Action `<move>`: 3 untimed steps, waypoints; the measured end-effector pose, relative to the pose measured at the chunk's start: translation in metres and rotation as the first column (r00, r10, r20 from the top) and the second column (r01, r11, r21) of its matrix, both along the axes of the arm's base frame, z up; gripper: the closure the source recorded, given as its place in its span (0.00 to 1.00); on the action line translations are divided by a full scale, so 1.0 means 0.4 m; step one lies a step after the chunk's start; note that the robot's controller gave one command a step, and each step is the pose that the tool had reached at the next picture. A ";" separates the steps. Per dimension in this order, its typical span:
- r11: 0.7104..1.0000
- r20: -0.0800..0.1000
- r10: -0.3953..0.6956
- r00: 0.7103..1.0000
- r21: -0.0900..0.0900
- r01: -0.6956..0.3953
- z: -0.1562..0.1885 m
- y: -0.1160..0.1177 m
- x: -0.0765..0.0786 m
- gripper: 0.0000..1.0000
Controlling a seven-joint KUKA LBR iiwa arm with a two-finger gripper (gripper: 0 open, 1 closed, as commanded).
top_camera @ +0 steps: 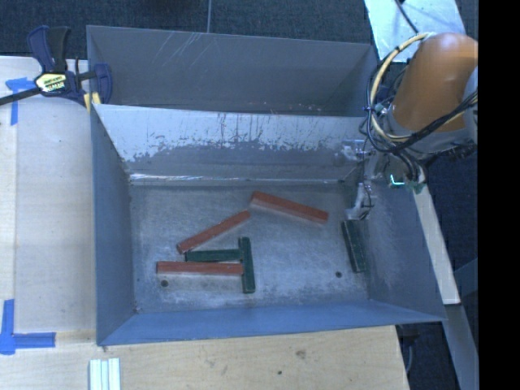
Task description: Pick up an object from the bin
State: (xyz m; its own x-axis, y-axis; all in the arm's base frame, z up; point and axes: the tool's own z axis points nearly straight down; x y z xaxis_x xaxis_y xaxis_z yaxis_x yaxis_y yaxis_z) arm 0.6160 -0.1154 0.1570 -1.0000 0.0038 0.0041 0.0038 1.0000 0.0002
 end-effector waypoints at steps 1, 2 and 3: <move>0.990 -0.007 -0.141 0.990 -0.001 0.141 -0.226 0.131 0.021 0.00; 0.988 0.007 -0.153 0.988 0.002 0.153 -0.137 0.230 -0.018 0.00; 0.967 0.005 -0.253 0.967 0.000 0.253 -0.142 0.247 -0.061 0.00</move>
Offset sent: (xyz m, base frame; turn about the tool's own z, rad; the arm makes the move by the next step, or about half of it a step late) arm 0.0107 0.0512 -0.0870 0.1435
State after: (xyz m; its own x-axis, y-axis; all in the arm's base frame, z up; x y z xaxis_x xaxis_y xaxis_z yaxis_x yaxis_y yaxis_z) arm 0.5915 -0.0165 0.1002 -0.9664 0.2570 -0.0008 0.2570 0.9664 0.0003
